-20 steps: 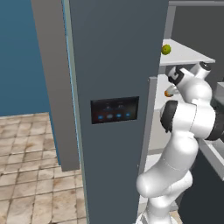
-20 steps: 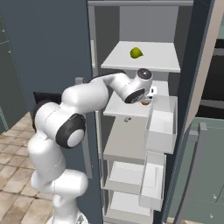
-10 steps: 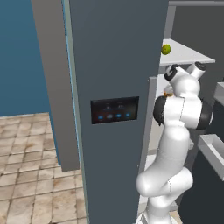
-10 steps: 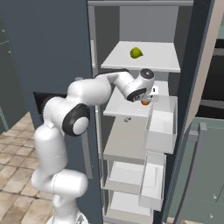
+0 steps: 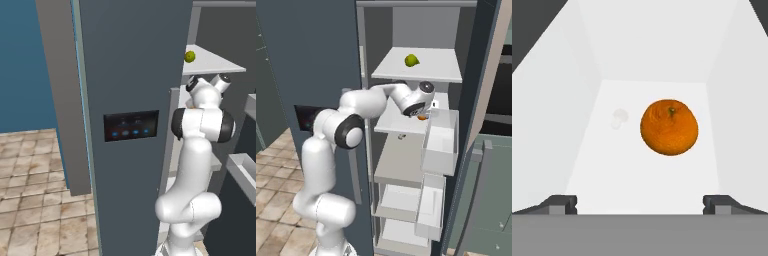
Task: Pick up the tangerine and pear from the fridge and place one fruit on each plate on the dining counter.
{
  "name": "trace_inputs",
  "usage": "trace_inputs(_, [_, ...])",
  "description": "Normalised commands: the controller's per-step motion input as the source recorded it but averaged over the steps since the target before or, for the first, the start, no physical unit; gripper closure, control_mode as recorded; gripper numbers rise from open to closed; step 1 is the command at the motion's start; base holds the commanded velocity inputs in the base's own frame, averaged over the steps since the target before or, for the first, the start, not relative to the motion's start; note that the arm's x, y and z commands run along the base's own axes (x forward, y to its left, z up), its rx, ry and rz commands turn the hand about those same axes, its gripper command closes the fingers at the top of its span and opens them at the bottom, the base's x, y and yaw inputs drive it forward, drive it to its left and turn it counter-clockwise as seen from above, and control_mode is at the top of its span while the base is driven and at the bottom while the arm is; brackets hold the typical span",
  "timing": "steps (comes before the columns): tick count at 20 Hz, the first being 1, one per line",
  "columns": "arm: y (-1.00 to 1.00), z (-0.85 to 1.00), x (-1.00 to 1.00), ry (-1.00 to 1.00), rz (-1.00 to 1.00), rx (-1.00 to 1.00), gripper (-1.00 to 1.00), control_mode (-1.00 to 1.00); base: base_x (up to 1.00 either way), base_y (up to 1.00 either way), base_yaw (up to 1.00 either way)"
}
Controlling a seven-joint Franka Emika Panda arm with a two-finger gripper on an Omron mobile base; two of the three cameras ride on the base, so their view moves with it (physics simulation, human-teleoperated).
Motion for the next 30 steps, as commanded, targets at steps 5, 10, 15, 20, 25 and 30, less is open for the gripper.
trace_inputs(5, [-0.09,-0.13,0.32,0.00,0.00,0.00,-1.00,-1.00,0.00,0.00,0.00])
trace_inputs(10, [-0.10,-0.06,0.35,0.00,0.00,0.00,-1.00,-1.00,0.00,0.00,0.00])
trace_inputs(15, [-0.03,-0.08,0.37,0.00,0.00,0.00,-1.00,-1.00,0.00,0.00,0.00])
trace_inputs(20, [-0.05,-0.13,0.29,0.00,0.00,0.00,-1.00,-1.00,0.00,0.00,0.00])
trace_inputs(25, [-0.03,-0.18,0.16,0.00,0.00,0.00,-1.00,-1.00,0.00,0.00,0.00])
trace_inputs(30, [0.00,-0.24,0.11,0.00,0.00,0.00,-1.00,-1.00,0.00,0.00,0.00])
